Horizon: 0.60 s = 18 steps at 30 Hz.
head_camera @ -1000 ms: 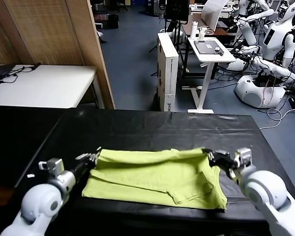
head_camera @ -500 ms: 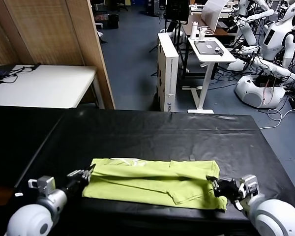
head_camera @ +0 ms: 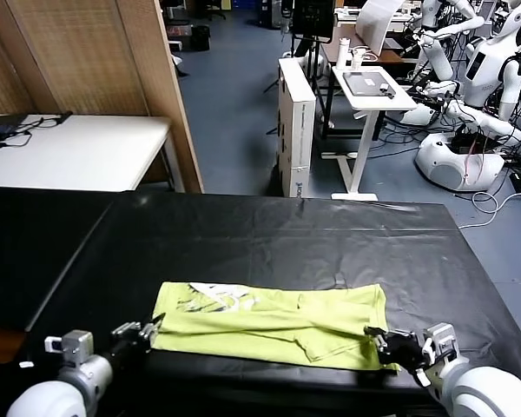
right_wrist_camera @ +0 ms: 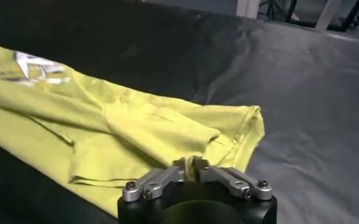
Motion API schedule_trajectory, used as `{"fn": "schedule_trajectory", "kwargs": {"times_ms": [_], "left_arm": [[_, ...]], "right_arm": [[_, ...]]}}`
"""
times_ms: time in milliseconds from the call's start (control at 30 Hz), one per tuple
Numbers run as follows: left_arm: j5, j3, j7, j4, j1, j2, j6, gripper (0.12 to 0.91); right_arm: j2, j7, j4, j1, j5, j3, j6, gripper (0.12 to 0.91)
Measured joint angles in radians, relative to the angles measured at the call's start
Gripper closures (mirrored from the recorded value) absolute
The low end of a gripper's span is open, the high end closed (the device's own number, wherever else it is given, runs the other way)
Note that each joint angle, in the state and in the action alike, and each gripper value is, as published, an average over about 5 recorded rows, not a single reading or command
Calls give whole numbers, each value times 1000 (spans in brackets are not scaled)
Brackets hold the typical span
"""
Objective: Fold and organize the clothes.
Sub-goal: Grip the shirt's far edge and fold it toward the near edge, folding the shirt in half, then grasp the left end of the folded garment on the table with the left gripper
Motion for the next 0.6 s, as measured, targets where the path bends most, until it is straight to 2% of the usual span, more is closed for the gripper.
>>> {"fn": "schedule_trajectory", "kwargs": {"times_ms": [67,167,333,600], "left_arm": [[-8,-14,-2,-1,-4,3,1,233],[-19,-32,-13,7,-22,5,-4,141],[-14,-32,-31,47,-84,0,-31,124],[10,39,-27,121,-207,-34,-51,123]], "right_arm": [[7,4,-8,15,9,16,0,146],[24,7,-38,48,6,27,9,122],[66,-1,-121,127,-41,17,73,119],[129,-6,-243,246,-100,-41,134,118]]}}
